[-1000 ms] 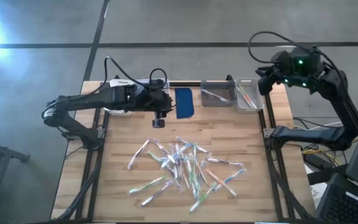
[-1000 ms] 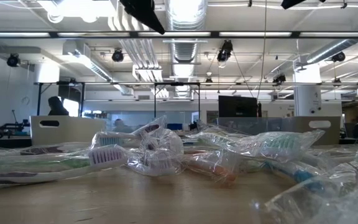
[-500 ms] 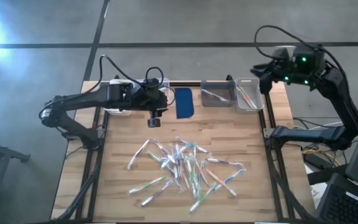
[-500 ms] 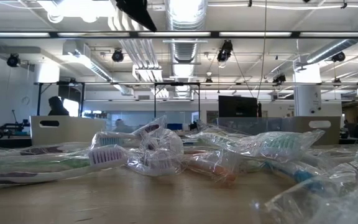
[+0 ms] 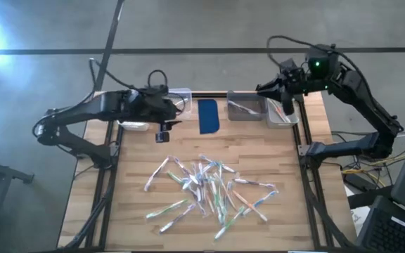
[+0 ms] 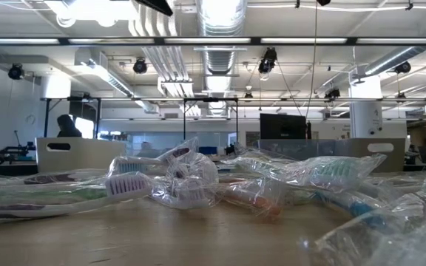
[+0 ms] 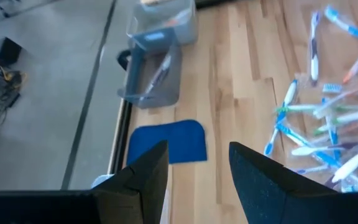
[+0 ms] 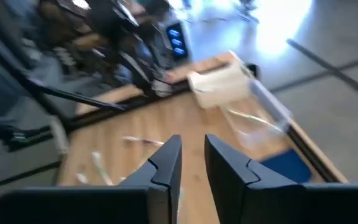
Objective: Pick & Place Toothbrushes
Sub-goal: Put the purple toothbrush into the black bin
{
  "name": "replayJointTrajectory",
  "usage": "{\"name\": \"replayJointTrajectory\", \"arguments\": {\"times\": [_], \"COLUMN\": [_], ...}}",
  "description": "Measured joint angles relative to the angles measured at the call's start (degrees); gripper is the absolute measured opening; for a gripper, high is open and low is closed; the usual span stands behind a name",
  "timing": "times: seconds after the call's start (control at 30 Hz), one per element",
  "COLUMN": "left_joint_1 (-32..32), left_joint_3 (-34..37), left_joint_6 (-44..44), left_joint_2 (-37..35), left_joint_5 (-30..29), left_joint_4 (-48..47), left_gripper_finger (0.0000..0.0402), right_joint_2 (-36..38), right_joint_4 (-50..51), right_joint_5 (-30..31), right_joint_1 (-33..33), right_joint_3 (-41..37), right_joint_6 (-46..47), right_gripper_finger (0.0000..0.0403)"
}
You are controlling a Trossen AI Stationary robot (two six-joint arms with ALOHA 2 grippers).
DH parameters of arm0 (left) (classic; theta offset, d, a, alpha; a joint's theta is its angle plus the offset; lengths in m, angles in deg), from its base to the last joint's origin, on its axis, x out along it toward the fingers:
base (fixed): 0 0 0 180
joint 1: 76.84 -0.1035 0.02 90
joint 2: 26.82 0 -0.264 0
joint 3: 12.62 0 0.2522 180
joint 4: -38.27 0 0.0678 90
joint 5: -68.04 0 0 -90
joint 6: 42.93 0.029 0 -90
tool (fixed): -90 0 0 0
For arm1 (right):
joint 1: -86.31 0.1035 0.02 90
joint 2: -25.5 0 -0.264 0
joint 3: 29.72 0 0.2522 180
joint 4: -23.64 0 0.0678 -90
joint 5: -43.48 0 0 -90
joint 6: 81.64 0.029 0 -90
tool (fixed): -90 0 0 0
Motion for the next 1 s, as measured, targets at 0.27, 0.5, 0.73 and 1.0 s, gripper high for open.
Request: {"name": "replayJointTrajectory", "arguments": {"times": [0.27,0.5,0.73,1.0], "left_joint_1": [-0.58,-0.58,-0.56,-0.52], "left_joint_3": [0.00,0.02,0.11,0.13], "left_joint_6": [-1.94,-4.91,-8.84,-11.62], "left_joint_2": [-4.74,-6.50,-6.31,-6.19], "left_joint_5": [-0.76,-3.21,-0.59,1.49], "left_joint_4": [0.69,0.47,-3.72,-7.29], "left_gripper_finger": [0.0174,0.0174,0.0174,0.0174], "right_joint_2": [2.10,6.44,13.71,19.43], "right_joint_4": [9.35,18.67,22.34,22.98], "right_joint_5": [16.01,24.97,34.46,33.75], "right_joint_1": [10.23,14.68,14.83,14.83], "right_joint_3": [0.00,-0.31,-5.48,-20.10], "right_joint_6": [2.48,4.77,-0.52,-3.33], "right_gripper_finger": [0.0029,0.0013,0.0008,0.0008]}}
